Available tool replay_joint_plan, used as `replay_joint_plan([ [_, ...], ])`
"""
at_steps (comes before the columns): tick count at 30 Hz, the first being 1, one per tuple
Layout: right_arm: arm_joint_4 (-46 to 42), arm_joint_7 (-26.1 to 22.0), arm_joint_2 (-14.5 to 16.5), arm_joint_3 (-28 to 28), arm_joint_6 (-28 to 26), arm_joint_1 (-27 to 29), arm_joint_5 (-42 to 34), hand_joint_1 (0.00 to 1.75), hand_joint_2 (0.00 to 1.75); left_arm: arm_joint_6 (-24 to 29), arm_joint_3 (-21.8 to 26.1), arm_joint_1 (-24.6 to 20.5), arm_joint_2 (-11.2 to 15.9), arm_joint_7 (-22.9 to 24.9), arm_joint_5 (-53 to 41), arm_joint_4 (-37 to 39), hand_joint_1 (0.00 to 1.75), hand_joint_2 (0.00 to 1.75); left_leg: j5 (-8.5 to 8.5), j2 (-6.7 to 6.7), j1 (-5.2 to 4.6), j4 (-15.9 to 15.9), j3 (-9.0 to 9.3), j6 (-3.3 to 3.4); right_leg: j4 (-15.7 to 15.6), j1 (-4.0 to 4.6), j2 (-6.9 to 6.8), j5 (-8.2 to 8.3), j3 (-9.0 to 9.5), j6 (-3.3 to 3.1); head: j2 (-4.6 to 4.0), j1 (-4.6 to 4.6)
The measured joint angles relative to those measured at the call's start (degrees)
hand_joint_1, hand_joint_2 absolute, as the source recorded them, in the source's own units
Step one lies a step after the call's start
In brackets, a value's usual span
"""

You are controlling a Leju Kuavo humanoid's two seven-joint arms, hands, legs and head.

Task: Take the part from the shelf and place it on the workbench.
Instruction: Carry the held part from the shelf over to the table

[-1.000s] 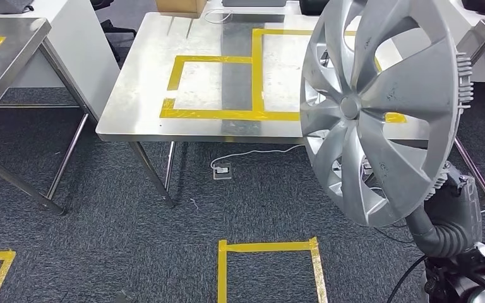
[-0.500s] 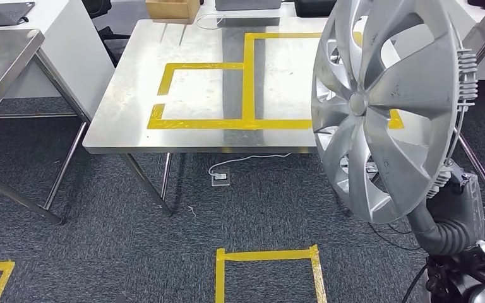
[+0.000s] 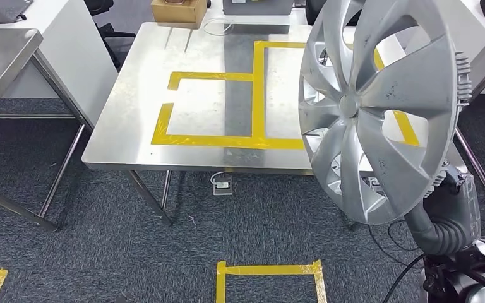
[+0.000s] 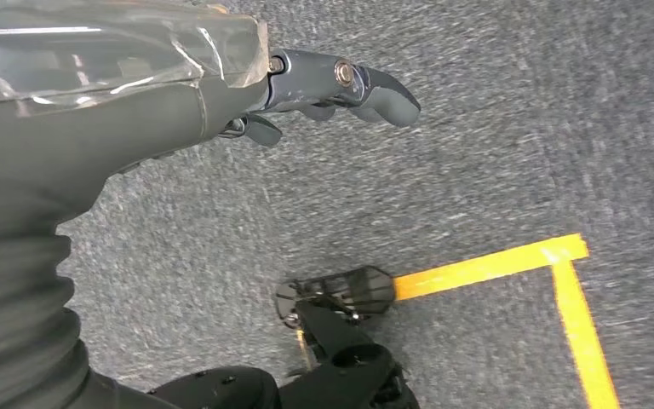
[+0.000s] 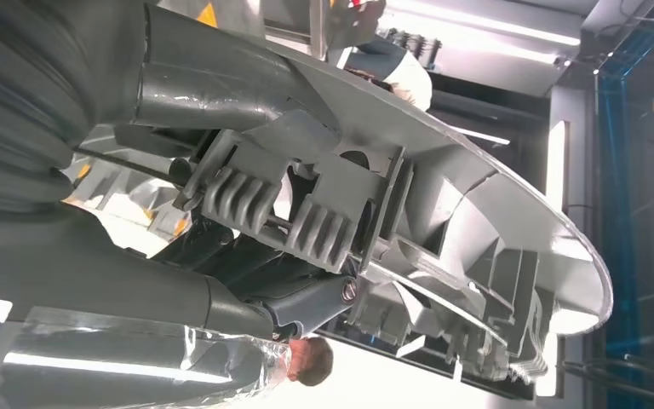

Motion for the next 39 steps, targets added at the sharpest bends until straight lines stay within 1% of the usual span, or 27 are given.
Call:
replay_joint_plan([
  [1,0.02,-0.03,0.00,-0.02,-0.01,0.04,-0.04,1.75,1.75,-0.10,0.03,0.03,-0.05,-0.10,0.04,0.00,0.00,1.75,-0.78,-0.12,0.18,0.12,0.81,-0.46,-3.58,-0.32,-0.12,2.37,0.44,1.02,0.00,0.03],
  [2,0.11,-0.05,0.00,-0.05,-0.01,0.07,-0.10,1.75,1.75,-0.19,0.09,0.08,-0.06,-0.20,0.13,0.00,0.00,1.75,-1.59,-0.22,0.21,0.44,1.45,-0.96,-7.32,-0.62,-0.39,6.07,0.79,2.09,0.00,0.20],
  [3,0.23,-0.09,0.01,-0.08,-0.02,0.05,-0.15,1.75,1.75,-0.30,0.15,0.13,-0.08,-0.34,0.24,0.00,0.00,1.75,-2.36,-0.31,0.16,0.86,1.56,-1.41,-9.99,-0.76,-0.62,9.02,1.15,2.21,0.00,0.36],
  [4,0.33,-0.14,0.02,-0.11,-0.02,0.17,-0.18,1.75,1.75,-0.38,0.21,0.19,-0.10,-0.48,0.35,-0.01,0.00,1.75,-3.12,-0.33,0.05,1.24,1.50,-1.87,-11.47,-0.76,-0.73,11.34,1.14,1.82,0.00,0.25],
  [5,0.40,-0.19,0.04,-0.14,-0.02,0.25,-0.21,1.75,1.75,-0.40,0.28,0.23,-0.12,-0.58,0.46,-0.04,0.00,1.75,-3.69,-0.31,0.00,1.57,1.64,-2.22,-11.82,-0.69,-0.76,12.32,0.99,0.94,0.00,0.23],
  [6,0.38,-0.23,0.05,-0.17,-0.02,0.31,-0.22,1.75,1.75,-0.43,0.32,0.21,-0.15,-0.68,0.52,-0.08,0.00,1.75,-4.08,-0.25,0.10,1.68,1.74,-2.49,-11.58,-0.62,-0.60,11.88,1.14,-0.21,0.00,0.04],
  [8,0.29,-0.26,0.05,-0.28,-0.02,0.40,-0.24,1.75,1.75,-0.42,0.37,0.06,-0.17,-0.80,0.58,-0.14,0.00,1.75,-4.25,0.06,0.42,3.28,1.39,-3.04,-11.61,-0.76,-0.36,11.50,1.62,-1.09,0.00,-0.05],
  [10,0.30,-0.25,0.05,-0.39,-0.01,0.43,-0.21,1.75,1.75,-0.41,0.35,-0.10,-0.20,-0.84,0.58,-0.14,0.00,1.75,-5.32,0.37,0.64,8.94,-1.93,-3.66,-11.69,-0.71,-0.22,10.88,2.51,-1.90,0.00,-0.10],
  [12,0.38,-0.23,0.09,-0.48,0.01,0.47,-0.20,1.75,1.75,-0.39,0.37,-0.10,-0.23,-0.84,0.58,-0.13,0.00,1.75,-8.49,0.56,0.67,15.86,-6.47,-4.11,-11.69,-0.42,-0.11,10.14,3.35,-2.56,0.00,-0.12],
  [13,0.42,-0.23,0.10,-0.50,0.03,0.50,-0.20,1.75,1.75,-0.39,0.38,-0.08,-0.24,-0.84,0.58,-0.13,0.00,1.75,-9.64,0.61,0.67,17.74,-8.14,-4.15,-11.69,-0.25,0.02,9.77,3.81,-2.71,0.00,-0.12],
  [14,0.44,-0.24,0.11,-0.51,0.08,0.51,-0.22,1.75,1.75,-0.38,0.39,-0.07,-0.24,-0.84,0.58,-0.13,0.00,1.75,-9.40,0.63,0.64,17.79,-9.00,-3.97,-11.69,-0.04,0.16,9.39,4.34,-2.76,0.00,-0.13],
  [15,0.45,-0.26,0.11,-0.51,0.14,0.51,-0.26,1.75,1.75,-0.38,0.40,-0.07,-0.24,-0.84,0.58,-0.14,0.00,1.75,-7.56,0.64,0.57,15.89,-8.93,-3.56,-11.71,0.21,0.29,9.04,4.91,-2.80,0.00,-0.12],
  [16,0.45,-0.27,0.11,-0.51,0.20,0.50,-0.32,1.75,1.75,-0.38,0.40,-0.07,-0.24,-0.84,0.59,-0.18,0.00,1.75,-4.58,0.66,0.38,12.54,-8.12,-2.87,-11.76,0.44,0.37,8.71,5.47,-2.83,0.00,-0.12],
  [17,0.47,-0.29,0.11,-0.51,0.24,0.46,-0.38,1.75,1.75,-0.37,0.42,-0.07,-0.12,-0.84,0.60,-0.31,0.00,1.75,-1.58,0.78,-0.03,8.85,-7.06,-1.84,-11.83,0.56,0.41,8.43,5.96,-2.87,0.00,-0.02],
  [19,0.54,-0.23,0.11,-0.54,0.26,0.39,-0.39,1.75,1.75,-0.34,0.43,-0.13,-0.10,-0.84,0.59,-0.63,0.00,1.75,1.62,1.12,-0.88,3.73,-5.59,-0.27,-12.12,0.53,0.43,8.18,6.34,-2.62,0.00,0.12],
  [21,0.60,0.00,0.12,-0.57,0.26,0.37,-0.25,1.75,1.75,-0.32,0.43,-0.17,-0.23,-0.86,0.57,-0.92,0.00,1.75,1.91,1.27,-1.49,2.28,-5.24,0.28,-12.63,0.31,0.32,8.24,6.46,-2.01,0.00,0.10],
  [23,0.63,0.26,0.10,-0.60,0.26,0.37,-0.11,1.75,1.75,-0.32,0.46,-0.04,-0.28,-0.87,0.55,-1.13,0.00,1.75,2.84,1.22,-1.27,0.29,-3.75,0.68,-12.72,0.40,0.12,8.06,6.70,-1.65,0.00,0.13],
  [24,0.64,0.32,0.07,-0.61,0.26,0.31,-0.09,1.75,1.75,-0.32,0.48,-0.01,-0.32,-0.87,0.54,-1.17,0.00,1.75,3.35,1.24,-1.05,-0.73,-2.90,0.91,-11.74,0.56,0.07,7.47,6.38,-1.68,0.00,0.17],
  [26,0.76,0.37,-0.01,-0.62,0.26,0.20,-0.06,1.75,1.75,-0.33,0.48,-0.08,-0.48,-0.88,0.51,-1.19,0.00,1.75,3.77,1.24,-0.86,-1.65,-2.03,1.00,-6.06,0.59,0.00,4.97,3.67,-1.97,0.00,0.35],
  [28,0.91,0.38,-0.02,-0.61,0.26,0.16,-0.05,1.75,1.75,-0.34,0.48,-0.10,-0.72,-0.87,0.48,-1.15,0.00,1.75,3.59,1.14,-0.84,-1.49,-2.05,0.82,0.59,0.34,-0.02,2.78,0.08,-1.75,0.00,0.36],
  [29,0.96,0.38,-0.02,-0.61,0.26,0.17,-0.05,1.75,1.75,-0.34,0.49,-0.06,-0.82,-0.86,0.46,-1.14,0.00,1.75,3.40,1.05,-0.78,-1.29,-2.08,0.63,1.63,0.16,-0.03,2.79,-0.64,-1.27,0.00,0.34],
  [30,0.97,0.38,-0.02,-0.60,0.26,0.16,-0.06,1.75,1.75,-0.34,0.50,-0.04,-0.89,-0.86,0.47,-1.14,0.00,1.75,3.15,0.93,-0.64,-0.94,-2.10,0.33,0.25,-0.04,-0.06,3.76,-0.07,-0.56,0.00,0.35],
  [31,0.97,0.38,-0.03,-0.60,0.26,0.14,-0.06,1.75,1.75,-0.34,0.50,-0.02,-0.92,-0.86,0.47,-1.14,0.00,1.75,2.76,0.80,-0.47,-0.38,-2.15,-0.06,-3.22,-0.30,-0.11,5.38,1.61,0.25,0.00,0.36],
  [33,1.04,0.40,-0.03,-0.59,0.26,0.07,0.02,1.75,1.75,-0.34,0.51,-0.02,-0.93,-0.86,0.47,-1.15,0.00,1.75,1.68,0.61,-0.32,1.28,-2.58,-1.03,-9.89,-0.56,-0.19,7.72,4.98,0.91,0.00,0.37],
  [34,1.10,0.45,-0.03,-0.58,0.15,0.03,0.33,1.75,1.75,-0.33,0.51,-0.02,-0.93,-0.86,0.47,-1.16,0.00,1.75,1.21,0.58,-0.36,2.02,-2.91,-1.45,-11.48,-0.52,-0.17,8.11,5.83,0.63,0.00,0.32],
  [37,1.26,0.63,-0.04,-0.64,-1.20,-0.22,4.17,1.75,1.75,-0.33,0.54,0.03,-0.95,-0.86,0.25,-1.22,0.00,1.75,0.58,0.65,-0.31,2.83,-3.37,-2.04,-11.42,-0.22,0.01,7.96,5.88,-0.99,0.00,0.15],
  [39,1.38,0.84,-0.07,-0.68,-3.10,-0.69,9.81,1.75,1.75,-0.36,0.55,0.02,-0.99,-0.86,-0.03,-1.34,0.00,1.75,-0.66,0.70,-0.03,4.46,-3.91,-2.50,-11.48,-0.47,0.06,7.96,5.96,-1.56,0.00,0.05],
])
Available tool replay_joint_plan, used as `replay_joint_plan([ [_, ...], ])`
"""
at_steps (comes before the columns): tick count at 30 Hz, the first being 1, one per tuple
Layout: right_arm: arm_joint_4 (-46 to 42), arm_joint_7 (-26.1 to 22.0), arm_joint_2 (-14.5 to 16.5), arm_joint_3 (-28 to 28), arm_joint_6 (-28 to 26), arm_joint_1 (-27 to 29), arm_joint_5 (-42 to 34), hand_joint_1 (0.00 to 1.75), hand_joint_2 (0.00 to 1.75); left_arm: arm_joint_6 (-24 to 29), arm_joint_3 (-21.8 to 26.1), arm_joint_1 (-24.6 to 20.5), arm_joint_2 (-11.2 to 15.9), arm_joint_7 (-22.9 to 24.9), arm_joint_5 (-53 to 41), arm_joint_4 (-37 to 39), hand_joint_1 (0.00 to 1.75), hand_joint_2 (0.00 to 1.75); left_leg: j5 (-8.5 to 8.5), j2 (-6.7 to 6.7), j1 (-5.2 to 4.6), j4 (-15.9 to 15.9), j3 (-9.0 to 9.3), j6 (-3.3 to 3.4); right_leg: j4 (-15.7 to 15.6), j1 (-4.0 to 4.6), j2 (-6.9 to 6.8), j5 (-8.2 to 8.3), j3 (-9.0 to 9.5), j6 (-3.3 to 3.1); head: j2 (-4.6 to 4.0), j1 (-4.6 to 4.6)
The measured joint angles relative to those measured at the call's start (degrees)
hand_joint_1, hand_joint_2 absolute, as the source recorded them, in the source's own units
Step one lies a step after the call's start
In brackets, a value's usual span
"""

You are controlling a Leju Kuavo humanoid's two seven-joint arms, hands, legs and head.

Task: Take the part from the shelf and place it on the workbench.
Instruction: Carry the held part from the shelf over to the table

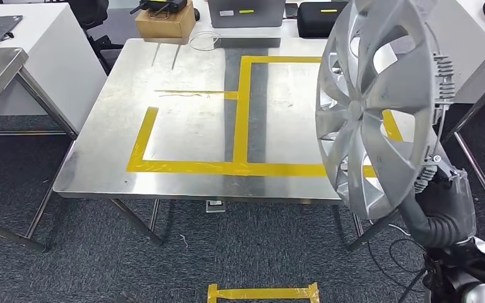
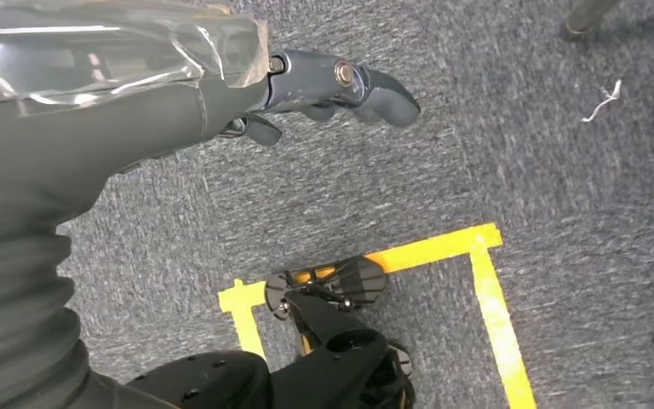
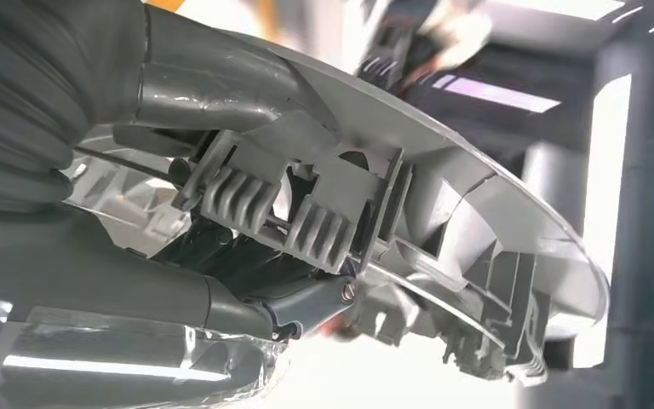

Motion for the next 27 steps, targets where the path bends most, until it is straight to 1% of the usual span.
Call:
replay_joint_plan([
  [1,0.16,0.20,-0.04,-0.03,-1.14,-0.37,3.37,1.75,1.75,-0.03,0.00,-0.01,-0.04,0.00,-0.19,-0.08,0.00,1.75,-1.39,0.02,0.16,2.23,-0.99,-0.32,-0.03,-0.12,0.00,-0.02,0.07,-0.22,0.00,-0.04],
  [2,0.44,0.43,-0.13,-0.05,-2.40,-0.79,7.11,1.75,1.75,-0.05,0.00,-0.02,-0.09,0.00,-0.33,-0.12,0.00,1.75,-3.20,0.03,0.27,5.62,-2.62,-0.64,-0.03,-0.05,-0.02,-0.05,0.11,-0.36,0.00,-0.08],
  [3,0.86,0.64,-0.29,-0.08,-3.75,-1.22,11.30,1.75,1.75,-0.09,0.00,0.00,-0.13,0.00,-0.49,-0.15,0.00,1.75,-4.95,0.03,0.40,9.57,-4.62,-0.87,-0.03,0.02,-0.04,-0.07,0.10,-0.48,0.00,-0.10],
  [4,1.39,0.85,-0.55,-0.09,-5.06,-1.64,15.80,1.75,1.75,-0.13,0.00,0.02,-0.15,0.00,-0.64,-0.19,0.00,1.75,-6.05,0.03,0.49,12.90,-6.38,-0.98,-0.02,0.11,-0.05,-0.09,0.09,-0.50,0.00,-0.10],
  [5,2.02,1.07,-0.90,-0.04,-6.25,-2.03,20.31,1.75,1.75,-0.20,-0.01,0.05,-0.16,0.00,-0.78,-0.25,0.00,1.75,-6.20,0.03,0.54,14.71,-7.47,-0.96,-0.02,0.20,-0.05,-0.11,0.10,-0.51,0.00,-0.10],
  [6,2.77,1.34,-1.37,0.09,-7.27,-2.45,24.64,1.75,1.75,-0.33,-0.03,0.05,-0.16,0.00,-0.93,-0.37,0.00,1.75,-5.15,0.03,0.55,14.16,-7.43,-0.78,-0.02,0.28,-0.02,-0.12,0.14,-0.51,0.00,-0.10],
  [7,3.59,1.62,-1.91,0.29,-8.05,-2.91,28.33,1.75,1.75,-0.45,-0.06,0.04,-0.15,0.00,-1.05,-0.54,0.00,1.75,-3.25,0.03,0.52,11.43,-6.31,-0.44,-0.02,0.35,0.04,-0.12,0.20,-0.50,0.00,-0.10],
  [8,4.53,1.86,-2.50,0.59,-8.72,-3.46,31.41,1.75,1.75,-0.56,-0.09,-0.01,-0.12,0.00,-1.14,-0.70,0.00,1.75,-1.06,0.02,0.41,7.34,-4.46,0.10,-0.05,0.38,0.12,-0.12,0.24,-0.50,0.00,-0.10],
  [9,5.61,2.02,-3.09,0.95,-9.37,-4.10,33.90,1.75,1.75,-0.62,-0.12,-0.07,-0.05,0.00,-1.18,-0.86,0.00,1.75,0.57,0.08,0.25,3.50,-2.70,0.61,-0.07,0.53,0.21,-0.12,0.25,-0.46,0.00,-0.08],
  [10,6.76,2.08,-3.60,1.32,-9.97,-4.78,35.61,1.75,1.75,-0.58,-0.14,-0.14,0.03,0.00,-1.20,-0.95,0.00,1.75,1.54,0.15,0.02,0.75,-1.46,1.05,-0.10,0.59,0.28,-0.09,0.23,-0.41,0.00,-0.07],
  [11,8.03,2.09,-4.03,1.68,-10.55,-5.50,36.78,1.75,1.75,-0.52,-0.15,-0.23,0.11,0.00,-1.22,-0.97,0.00,1.75,1.84,0.22,-0.22,-0.71,-0.83,1.37,-0.17,0.60,0.32,-0.06,0.18,-0.24,0.00,-0.05],
  [13,10.30,2.01,-4.59,2.28,-11.38,-6.80,37.78,1.75,1.75,-0.22,-0.16,-0.36,0.26,-0.01,-1.19,-0.89,0.00,1.75,1.88,0.29,-0.57,-1.34,-0.68,1.72,-0.60,0.58,0.33,0.14,0.29,0.31,0.00,-0.08],
  [14,11.25,1.96,-4.83,2.49,-11.59,-7.32,37.88,1.75,1.75,-0.10,-0.16,-0.41,0.31,-0.03,-1.15,-0.81,0.00,1.75,2.27,0.33,-0.49,-2.10,-0.26,1.90,-0.67,0.58,0.25,0.14,0.30,0.58,0.00,-0.04],
  [15,12.03,1.89,-5.08,2.68,-11.68,-7.78,37.85,1.75,1.75,0.00,-0.16,-0.45,0.36,-0.06,-1.11,-0.72,0.00,1.75,2.75,0.34,-0.37,-3.00,0.25,2.17,-0.19,0.66,0.18,-0.16,0.08,0.64,0.00,-0.02],
  [16,12.72,1.83,-5.32,2.84,-11.76,-8.21,37.79,1.75,1.75,0.04,-0.16,-0.52,0.39,-0.10,-1.07,-0.61,0.00,1.75,3.21,0.33,-0.22,-3.86,0.74,2.40,1.41,0.76,0.10,-0.96,-0.66,0.55,0.00,0.03],
  [17,13.45,1.79,-5.58,2.94,-11.88,-8.53,37.73,1.75,1.75,0.07,-0.16,-0.56,0.39,-0.13,-1.05,-0.44,0.00,1.75,3.54,0.30,-0.10,-4.40,1.07,2.52,4.33,0.80,0.02,-2.26,-2.09,0.28,0.00,0.10],
  [18,14.07,1.75,-5.81,3.04,-11.98,-8.77,37.69,1.75,1.75,0.08,-0.16,-0.58,0.40,-0.15,-1.04,-0.24,0.00,1.75,3.61,0.22,-0.17,-4.52,1.11,2.66,8.06,0.86,0.03,-3.76,-3.91,0.05,0.00,0.10],
  [19,14.66,1.75,-6.02,3.08,-12.08,-8.89,37.66,1.75,1.75,0.12,-0.15,-0.54,0.41,-0.15,-1.04,-0.03,0.00,1.75,3.60,0.13,-0.25,-4.48,1.07,2.68,11.66,0.86,0.02,-4.98,-5.77,0.01,0.00,0.13],
  [20,15.22,1.76,-6.25,3.10,-12.13,-8.91,37.65,1.75,1.75,0.14,-0.14,-0.47,0.42,-0.15,-1.04,0.17,0.00,1.75,3.54,0.04,-0.33,-4.41,1.05,2.66,13.92,0.85,0.02,-5.52,-7.03,0.19,0.00,0.14],
  [21,15.68,1.78,-6.43,3.09,-12.13,-8.90,37.64,1.75,1.75,0.18,-0.14,-0.42,0.43,-0.15,-1.04,0.33,0.00,1.75,3.47,-0.04,-0.38,-4.32,1.04,2.62,14.44,0.84,0.02,-5.32,-7.44,0.52,0.00,0.13],
  [23,16.19,1.81,-6.63,3.06,-12.13,-8.89,37.62,1.75,1.75,0.24,-0.13,-0.38,0.44,-0.15,-1.05,0.49,0.00,1.75,3.36,-0.13,-0.41,-4.18,1.03,2.52,13.03,0.82,0.01,-4.28,-6.94,1.09,0.00,0.14],
  [25,16.30,1.82,-6.69,3.03,-12.13,-8.89,37.61,1.75,1.75,0.27,-0.13,-0.38,0.45,-0.16,-1.05,0.53,0.00,1.75,3.32,-0.15,-0.40,-4.10,1.03,2.48,11.90,0.80,0.00,-3.72,-6.42,1.28,0.00,0.15],
  [26,16.41,1.83,-6.75,2.99,-12.14,-8.89,37.60,1.75,1.75,0.33,-0.13,-0.38,0.45,-0.17,-1.06,0.58,0.00,1.75,3.22,-0.17,-0.40,-3.98,1.03,2.42,10.21,0.77,-0.02,-3.01,-5.61,1.50,0.00,0.15],
  [27,16.55,1.85,-6.84,2.92,-12.14,-8.90,37.60,1.75,1.75,0.40,-0.13,-0.38,0.45,-0.19,-1.07,0.65,0.00,1.75,3.07,-0.20,-0.39,-3.78,1.03,2.32,7.83,0.72,-0.07,-2.04,-4.45,1.77,0.00,0.15],
])
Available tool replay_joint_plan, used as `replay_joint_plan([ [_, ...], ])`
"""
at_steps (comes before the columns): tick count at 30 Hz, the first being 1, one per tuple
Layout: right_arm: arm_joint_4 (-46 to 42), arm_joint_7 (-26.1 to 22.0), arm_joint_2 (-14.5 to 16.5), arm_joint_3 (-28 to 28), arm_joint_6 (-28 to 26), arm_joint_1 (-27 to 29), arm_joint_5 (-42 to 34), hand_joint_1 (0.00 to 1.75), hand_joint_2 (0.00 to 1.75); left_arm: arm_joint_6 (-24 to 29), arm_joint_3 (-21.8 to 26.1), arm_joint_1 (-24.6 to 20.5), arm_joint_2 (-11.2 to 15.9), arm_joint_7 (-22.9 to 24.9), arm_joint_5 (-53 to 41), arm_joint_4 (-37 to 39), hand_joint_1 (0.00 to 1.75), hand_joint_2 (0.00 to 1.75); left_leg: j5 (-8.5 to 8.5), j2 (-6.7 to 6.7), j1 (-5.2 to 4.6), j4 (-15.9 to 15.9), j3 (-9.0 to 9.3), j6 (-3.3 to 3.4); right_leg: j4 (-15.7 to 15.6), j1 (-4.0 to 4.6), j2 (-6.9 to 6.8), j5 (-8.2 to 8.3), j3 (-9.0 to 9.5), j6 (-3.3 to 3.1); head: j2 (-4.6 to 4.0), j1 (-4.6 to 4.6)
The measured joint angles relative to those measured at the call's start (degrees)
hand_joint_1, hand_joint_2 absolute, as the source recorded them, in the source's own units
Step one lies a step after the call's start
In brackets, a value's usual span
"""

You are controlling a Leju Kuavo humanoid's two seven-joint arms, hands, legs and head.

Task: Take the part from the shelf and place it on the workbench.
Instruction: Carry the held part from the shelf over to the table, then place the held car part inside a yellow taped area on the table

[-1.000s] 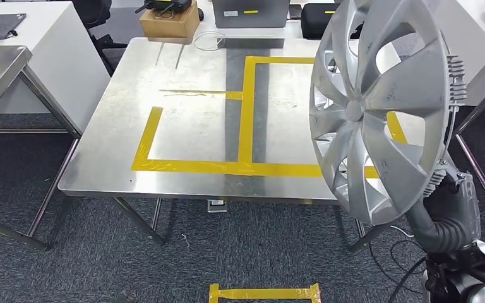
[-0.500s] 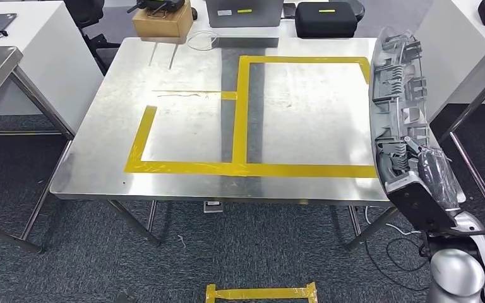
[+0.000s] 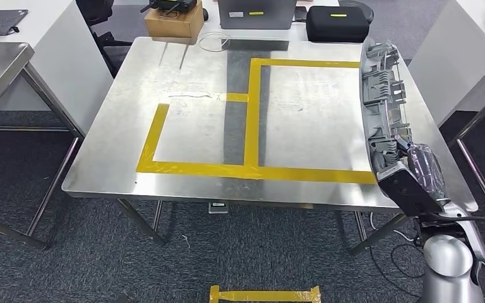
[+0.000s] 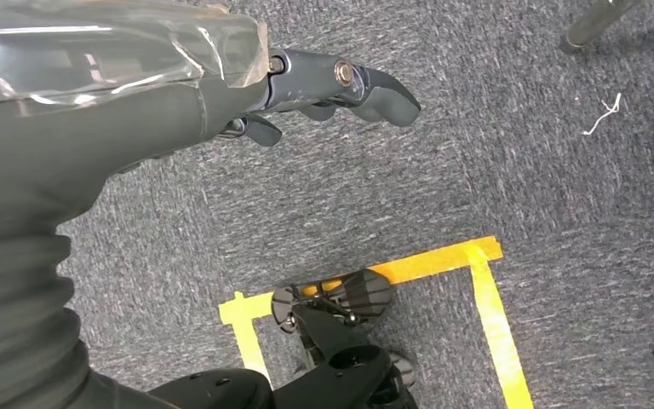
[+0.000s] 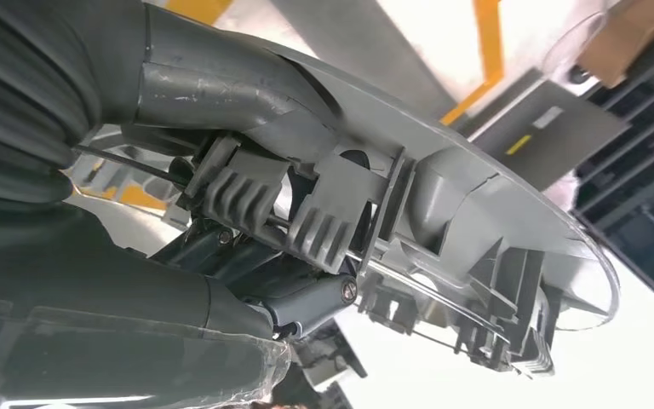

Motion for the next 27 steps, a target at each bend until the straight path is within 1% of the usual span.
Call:
replay_joint_plan([
  [1,0.42,0.04,-0.15,-0.21,-0.02,0.00,0.01,1.75,1.75,0.10,-0.01,-0.01,0.03,-0.02,-0.05,0.13,0.00,1.75,-0.39,-0.05,-0.13,0.59,-0.18,-0.31,-3.14,-0.01,-0.04,1.07,1.57,-0.05,0.00,-0.03],
  [2,1.02,0.11,-0.33,-0.54,-0.07,0.01,0.03,1.75,1.75,0.21,-0.01,-0.02,0.10,-0.05,-0.11,0.29,0.00,1.75,-0.73,-0.08,-0.22,1.14,-0.38,-0.65,-5.93,0.06,-0.06,2.02,2.94,-0.26,0.00,-0.04],
  [3,1.61,0.21,-0.48,-0.85,-0.10,0.01,0.13,1.75,1.75,0.29,-0.02,-0.03,0.19,-0.08,-0.17,0.42,0.00,1.75,-1.07,-0.10,-0.29,1.63,-0.60,-0.97,-7.49,0.04,-0.05,2.46,3.72,-0.70,0.00,-0.07],
  [4,2.23,0.44,-0.61,-1.14,-0.14,-0.01,0.37,1.75,1.75,0.39,-0.03,-0.04,0.31,-0.12,-0.26,0.55,0.00,1.75,-1.50,-0.09,-0.33,2.21,-0.95,-1.38,-8.37,-0.01,-0.01,2.65,4.18,-1.23,0.00,-0.09],
  [5,2.67,0.80,-0.70,-1.28,-0.16,-0.11,0.79,1.75,1.75,0.51,-0.03,-0.05,0.40,-0.15,-0.35,0.65,0.00,1.75,-2.04,-0.04,-0.22,2.89,-1.31,-1.68,-8.36,-0.11,0.02,2.68,4.21,-1.58,0.00,-0.14],
  [6,3.16,1.33,-0.80,-1.32,-0.15,-0.38,1.43,1.75,1.75,0.62,-0.04,-0.10,0.47,-0.17,-0.45,0.79,0.00,1.75,-3.16,0.01,-0.07,4.65,-2.13,-2.06,-8.41,-0.29,0.03,2.69,4.27,-1.89,0.00,-0.18],
  [7,3.88,1.97,-0.97,-1.36,-0.13,-0.79,2.22,1.75,1.75,0.73,-0.07,-0.14,0.56,-0.19,-0.56,0.97,0.00,1.75,-4.73,0.07,0.11,7.58,-3.54,-2.47,-8.43,-0.34,0.04,2.70,4.31,-2.11,0.00,-0.23],
  [9,6.57,3.33,-1.61,-1.48,-0.04,-2.24,4.17,1.75,1.75,0.99,-0.19,-0.24,0.78,-0.24,-0.70,1.50,0.00,1.75,-7.89,0.14,0.46,15.23,-7.30,-3.02,-8.43,-0.28,0.04,2.68,4.29,-2.38,0.00,-0.27],
  [10,8.46,3.94,-2.07,-1.57,-0.01,-3.25,5.37,1.75,1.75,1.19,-0.32,-0.28,0.91,-0.30,-0.78,1.78,0.00,1.75,-8.46,0.15,0.56,17.83,-8.72,-3.09,-8.42,-0.24,0.05,2.67,4.29,-2.38,0.00,-0.27],
  [11,10.66,4.48,-2.62,-1.67,0.02,-4.50,6.74,1.75,1.75,1.42,-0.51,-0.35,1.04,-0.40,-0.86,2.08,0.00,1.75,-7.87,0.16,0.60,18.27,-9.15,-3.01,-8.42,-0.20,0.05,2.67,4.33,-2.39,0.00,-0.27],
  [12,13.00,4.88,-3.21,-1.75,0.02,-5.85,8.18,1.75,1.75,1.68,-0.76,-0.46,1.16,-0.54,-0.97,2.38,0.00,1.75,-6.36,0.16,0.58,16.51,-8.46,-2.79,-8.42,-0.16,0.06,2.67,4.39,-2.39,0.00,-0.27],
  [14,18.01,5.38,-4.40,-1.80,0.01,-8.77,11.19,1.75,1.75,2.30,-1.33,-0.82,1.54,-0.83,-1.13,2.98,0.00,1.75,-2.51,0.14,0.40,8.80,-4.83,-1.87,-8.45,-0.07,0.08,2.69,4.54,-2.35,0.00,-0.25],
  [15,20.77,5.48,-4.96,-1.78,-0.02,-10.31,12.69,1.75,1.75,2.69,-1.58,-1.05,1.78,-0.97,-1.15,3.34,0.00,1.75,-1.43,0.18,0.22,5.48,-3.19,-1.39,-8.46,0.07,0.10,2.74,4.53,-2.26,0.00,-0.22],
  [16,23.66,5.52,-5.46,-1.70,-0.07,-11.88,14.21,1.75,1.75,3.12,-1.80,-1.30,2.05,-1.08,-1.13,3.75,0.00,1.75,-0.95,0.22,0.00,3.32,-2.16,-0.99,-8.48,0.12,0.10,2.82,4.47,-2.11,0.00,-0.23],
  [17,26.74,5.45,-5.95,-1.50,-0.18,-13.42,15.75,1.75,1.75,3.56,-2.02,-1.52,2.34,-1.17,-1.04,4.23,0.00,1.75,-1.02,0.28,-0.22,2.45,-1.81,-0.71,-8.55,0.10,0.10,2.92,4.40,-1.86,0.00,-0.21],
  [18,29.79,5.28,-6.43,-1.18,-0.36,-14.88,17.24,1.75,1.75,4.00,-2.25,-1.69,2.57,-1.24,-0.93,4.74,0.00,1.75,-0.99,0.34,-0.40,2.22,-1.83,-0.50,-8.74,0.14,0.11,3.07,4.37,-1.52,0.00,-0.23],
  [20,35.60,4.72,-7.35,-0.21,-0.92,-17.34,19.93,1.75,1.75,4.81,-2.82,-1.91,3.03,-1.32,-0.69,5.65,0.00,1.75,-0.23,0.41,-0.23,0.98,-1.12,0.03,-8.58,0.13,0.02,3.05,4.09,-1.02,0.00,-0.15],
  [21,38.27,4.44,-7.75,0.36,-1.29,-18.53,21.07,1.75,1.75,5.16,-3.09,-2.04,3.20,-1.36,-0.62,6.03,0.00,1.75,0.25,0.46,-0.12,0.28,-0.72,0.33,-7.45,0.20,-0.03,2.48,3.45,-1.02,0.00,-0.10],
  [22,40.80,4.24,-8.09,0.94,-1.73,-19.66,22.05,1.75,1.75,5.42,-3.31,-2.18,3.33,-1.37,-0.58,6.40,0.00,1.75,0.66,0.50,-0.03,-0.29,-0.36,0.53,-5.02,0.25,-0.09,1.39,2.21,-1.18,0.00,-0.04],
  [24,45.08,3.98,-8.55,2.00,-2.50,-21.47,23.27,1.75,1.75,5.70,-3.69,-2.36,3.52,-1.38,-0.54,7.10,0.00,1.75,0.86,0.48,-0.24,-0.41,-0.42,0.74,2.36,0.24,-0.11,-1.42,-1.44,-1.42,0.00,-0.04],
  [25,46.76,3.89,-8.69,2.44,-2.74,-21.97,23.61,1.75,1.75,5.75,-3.89,-2.37,3.60,-1.38,-0.52,7.41,0.00,1.75,0.83,0.43,-0.28,-0.35,-0.46,0.72,5.45,0.21,-0.11,-2.25,-3.02,-1.27,0.00,-0.05],
  [26,48.17,3.75,-8.79,2.88,-2.89,-22.31,23.93,1.75,1.75,5.85,-4.09,-2.37,3.68,-1.38,-0.47,7.68,0.00,1.75,0.76,0.36,-0.27,-0.25,-0.47,0.68,6.66,0.11,-0.12,-2.26,-3.74,-0.87,0.00,-0.05],
  [27,49.38,3.51,-8.87,3.35,-3.04,-22.62,24.32,1.75,1.75,6.01,-4.26,-2.37,3.74,-1.38,-0.38,7.91,0.00,1.75,0.65,0.30,-0.21,-0.07,-0.49,0.55,5.54,-0.04,-0.13,-1.38,-3.35,-0.26,0.00,-0.05],
])
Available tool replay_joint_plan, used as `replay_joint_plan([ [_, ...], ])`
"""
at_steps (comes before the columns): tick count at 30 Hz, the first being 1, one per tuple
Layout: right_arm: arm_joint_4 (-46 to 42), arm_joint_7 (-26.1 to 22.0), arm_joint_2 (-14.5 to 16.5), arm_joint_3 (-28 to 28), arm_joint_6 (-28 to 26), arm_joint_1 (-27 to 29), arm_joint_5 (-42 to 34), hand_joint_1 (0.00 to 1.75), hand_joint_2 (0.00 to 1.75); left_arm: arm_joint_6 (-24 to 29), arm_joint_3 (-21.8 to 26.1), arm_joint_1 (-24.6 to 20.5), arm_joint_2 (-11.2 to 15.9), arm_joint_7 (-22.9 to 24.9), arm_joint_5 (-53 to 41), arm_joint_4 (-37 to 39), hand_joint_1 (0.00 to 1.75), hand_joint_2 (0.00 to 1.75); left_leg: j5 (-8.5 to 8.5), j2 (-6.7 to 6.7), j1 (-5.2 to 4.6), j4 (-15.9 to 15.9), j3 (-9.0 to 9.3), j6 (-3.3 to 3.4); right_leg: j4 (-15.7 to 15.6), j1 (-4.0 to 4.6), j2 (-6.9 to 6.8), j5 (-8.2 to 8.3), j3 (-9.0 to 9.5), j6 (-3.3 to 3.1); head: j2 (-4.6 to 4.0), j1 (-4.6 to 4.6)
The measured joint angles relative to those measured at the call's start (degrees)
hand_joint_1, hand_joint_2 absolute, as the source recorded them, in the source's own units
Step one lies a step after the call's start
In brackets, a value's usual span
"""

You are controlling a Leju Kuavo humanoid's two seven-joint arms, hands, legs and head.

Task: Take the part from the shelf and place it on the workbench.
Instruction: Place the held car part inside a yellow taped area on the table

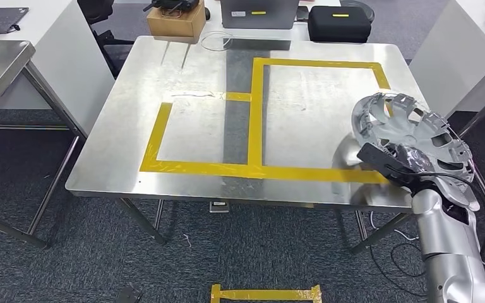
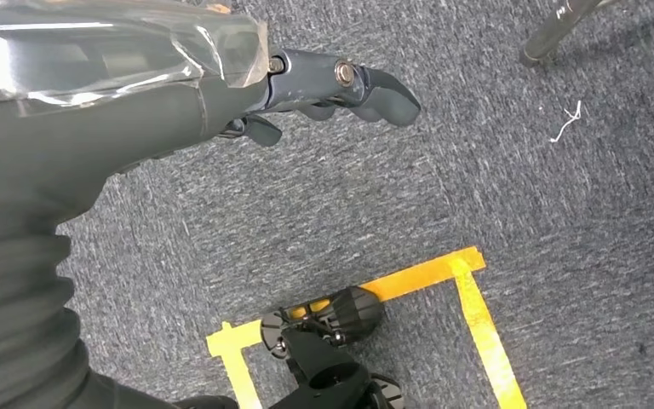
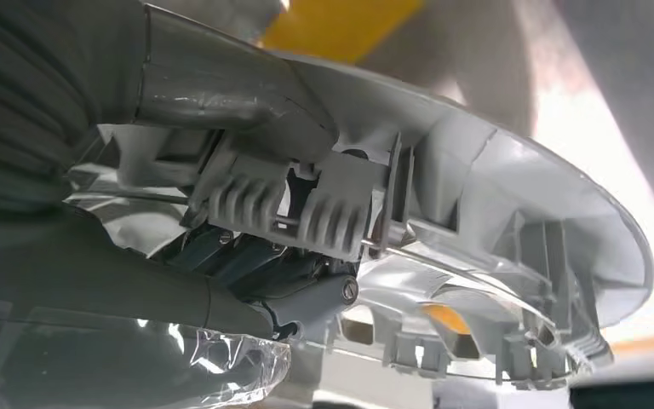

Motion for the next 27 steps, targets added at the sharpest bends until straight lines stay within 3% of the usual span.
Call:
replay_joint_plan([
  [2,1.84,-0.82,-0.15,1.15,-0.63,-0.75,0.92,1.75,1.75,0.42,-0.34,0.00,0.09,-0.06,0.22,0.25,0.00,1.75,-0.55,-0.07,0.11,0.82,-0.16,-0.53,-7.32,-0.47,-0.14,2.97,3.30,1.21,0.00,0.03],
  [3,2.72,-1.46,-0.20,1.90,-1.19,-1.25,1.45,1.75,1.75,0.61,-0.56,-0.01,0.15,-0.09,0.38,0.29,0.00,1.75,-0.94,-0.06,0.05,1.43,-0.41,-0.91,-10.68,-0.54,-0.12,4.08,4.96,1.35,0.00,0.03],
  [4,3.54,-2.17,-0.26,2.76,-1.82,-1.73,1.95,1.75,1.75,0.74,-0.80,0.00,0.23,-0.12,0.55,0.29,0.00,1.75,-1.29,-0.02,-0.04,1.96,-0.70,-1.26,-12.75,-0.53,-0.06,4.67,6.00,1.09,0.00,0.01],
  [6,5.09,-3.45,-0.32,4.65,-2.83,-2.51,2.74,1.75,1.75,0.84,-1.28,0.06,0.38,-0.13,0.86,0.30,0.00,1.75,-1.59,0.09,-0.12,2.50,-1.14,-1.72,-13.43,-0.19,0.24,4.85,6.37,0.05,0.00,-0.09],
  [9,6.56,-4.14,-0.32,6.72,-3.28,-3.20,3.04,1.75,1.75,0.85,-1.66,0.08,0.55,-0.12,0.98,0.30,0.00,1.75,-2.75,0.16,0.24,3.97,-1.76,-2.44,-13.48,-0.58,0.39,4.98,6.31,-1.07,0.00,-0.23],
  [10,6.89,-4.21,-0.29,7.16,-3.35,-3.43,3.05,1.75,1.75,0.85,-1.73,0.08,0.58,-0.12,1.00,0.30,0.00,1.75,-4.08,0.16,0.40,6.06,-2.70,-2.83,-13.53,-0.73,0.39,4.99,6.36,-1.35,0.00,-0.27],
  [12,7.52,-4.31,-0.27,7.84,-3.47,-3.82,3.04,1.75,1.75,0.84,-1.84,0.12,0.60,-0.12,1.01,0.30,0.00,1.75,-7.55,0.16,0.75,13.14,-6.09,-3.50,-13.53,-0.61,0.39,4.97,6.35,-1.65,0.00,-0.38],
  [14,8.18,-4.35,-0.26,8.34,-3.53,-3.99,3.02,1.75,1.75,0.84,-1.87,0.22,0.61,-0.12,1.01,0.31,0.00,1.75,-9.15,0.16,1.04,18.68,-8.98,-3.76,-13.52,-0.46,0.40,4.95,6.34,-1.66,0.00,-0.37],
  [15,8.45,-4.35,-0.26,8.52,-3.55,-4.02,3.02,1.75,1.75,0.84,-1.87,0.26,0.61,-0.12,1.01,0.32,0.00,1.75,-8.39,0.16,1.09,18.57,-9.07,-3.69,-13.52,-0.40,0.43,4.95,6.36,-1.65,0.00,-0.37],
  [16,8.65,-4.36,-0.26,8.66,-3.56,-4.06,3.02,1.75,1.75,0.84,-1.88,0.28,0.63,-0.11,1.01,0.32,0.00,1.75,-6.61,0.16,1.12,16.06,-7.95,-3.47,-13.52,-0.35,0.49,4.95,6.41,-1.64,0.00,-0.38],
  [17,8.79,-4.36,-0.25,8.76,-3.57,-4.15,3.02,1.75,1.75,0.85,-1.88,0.28,0.67,-0.11,1.00,0.32,0.00,1.75,-4.39,0.13,1.08,12.02,-6.00,-3.09,-13.53,-0.33,0.55,4.95,6.48,-1.63,0.00,-0.38],
  [19,9.01,-4.40,-0.25,8.88,-3.62,-4.51,3.01,1.75,1.75,0.85,-1.91,0.26,0.80,-0.11,1.01,0.32,0.00,1.75,-1.73,0.13,0.82,4.91,-2.52,-2.37,-13.54,-0.09,0.67,4.98,6.51,-1.50,0.00,-0.35],
  [24,9.71,-5.36,-0.22,10.98,-5.30,-5.48,5.08,1.75,1.75,1.28,-2.19,0.27,0.93,-0.11,1.45,0.41,0.00,1.75,-0.76,0.26,0.39,1.70,-1.25,-1.06,-13.30,-0.12,0.48,4.94,5.92,-0.47,0.00,-0.23],
  [25,10.00,-5.47,-0.20,11.96,-5.80,-5.91,5.96,1.75,1.75,1.48,-2.42,0.23,0.96,-0.11,1.56,0.50,0.00,1.75,-0.33,0.32,0.45,1.12,-1.01,-0.72,-11.55,-0.10,0.37,4.02,5.01,-0.62,0.00,-0.16],
  [27,10.90,-5.51,-0.15,14.22,-6.55,-6.92,7.81,1.75,1.75,1.80,-2.95,0.19,0.99,-0.10,1.72,0.79,0.00,1.75,0.08,0.37,0.36,0.70,-0.95,-0.35,-4.60,-0.05,0.25,0.99,1.75,-1.21,0.00,-0.05],
])
